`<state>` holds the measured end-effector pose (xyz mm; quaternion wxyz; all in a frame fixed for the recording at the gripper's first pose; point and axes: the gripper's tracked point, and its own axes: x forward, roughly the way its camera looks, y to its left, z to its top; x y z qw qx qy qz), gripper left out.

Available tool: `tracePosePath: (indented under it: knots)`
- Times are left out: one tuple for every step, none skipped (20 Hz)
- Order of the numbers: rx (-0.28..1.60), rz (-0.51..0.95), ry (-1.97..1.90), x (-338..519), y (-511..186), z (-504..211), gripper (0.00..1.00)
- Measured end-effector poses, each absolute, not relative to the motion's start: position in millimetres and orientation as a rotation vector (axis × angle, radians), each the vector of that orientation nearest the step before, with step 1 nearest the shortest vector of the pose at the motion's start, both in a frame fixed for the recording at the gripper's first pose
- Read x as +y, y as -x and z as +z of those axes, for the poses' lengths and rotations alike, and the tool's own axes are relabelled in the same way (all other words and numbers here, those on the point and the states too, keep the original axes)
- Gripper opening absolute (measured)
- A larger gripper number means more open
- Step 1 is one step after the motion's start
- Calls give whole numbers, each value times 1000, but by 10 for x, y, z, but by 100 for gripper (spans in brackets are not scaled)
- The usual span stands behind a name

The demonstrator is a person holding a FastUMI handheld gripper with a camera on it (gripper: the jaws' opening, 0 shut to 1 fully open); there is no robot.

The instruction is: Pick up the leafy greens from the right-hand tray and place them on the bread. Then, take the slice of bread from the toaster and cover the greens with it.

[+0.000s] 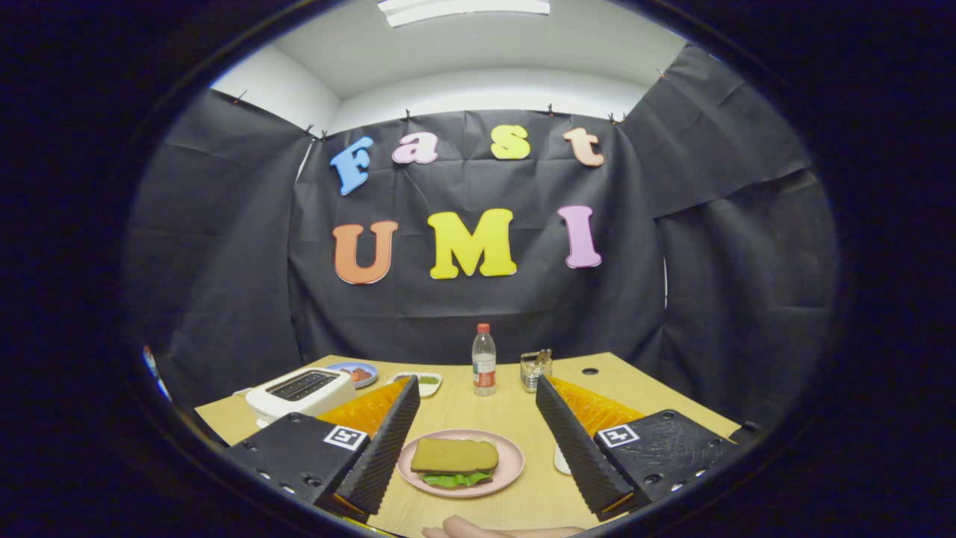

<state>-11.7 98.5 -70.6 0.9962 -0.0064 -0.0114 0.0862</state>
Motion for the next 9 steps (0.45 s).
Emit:
tracePosePath:
  knots:
    - [-51, 176, 5, 979, 214, -592, 96]
    - [-64, 181, 3, 965, 301, -526, 96]
    - [-75, 193, 2, 976, 383, -463, 96]
    - [-83, 202, 13, 983, 450, -415, 96]
    - [-96, 199, 25, 958, 496, -348, 96]
    - [-108, 184, 41, 913, 525, -298, 95]
    - [-129, 164, 52, 862, 553, -222, 95]
    - [-141, 162, 59, 865, 585, -175, 95]
    - [-146, 175, 58, 891, 619, -151, 95]
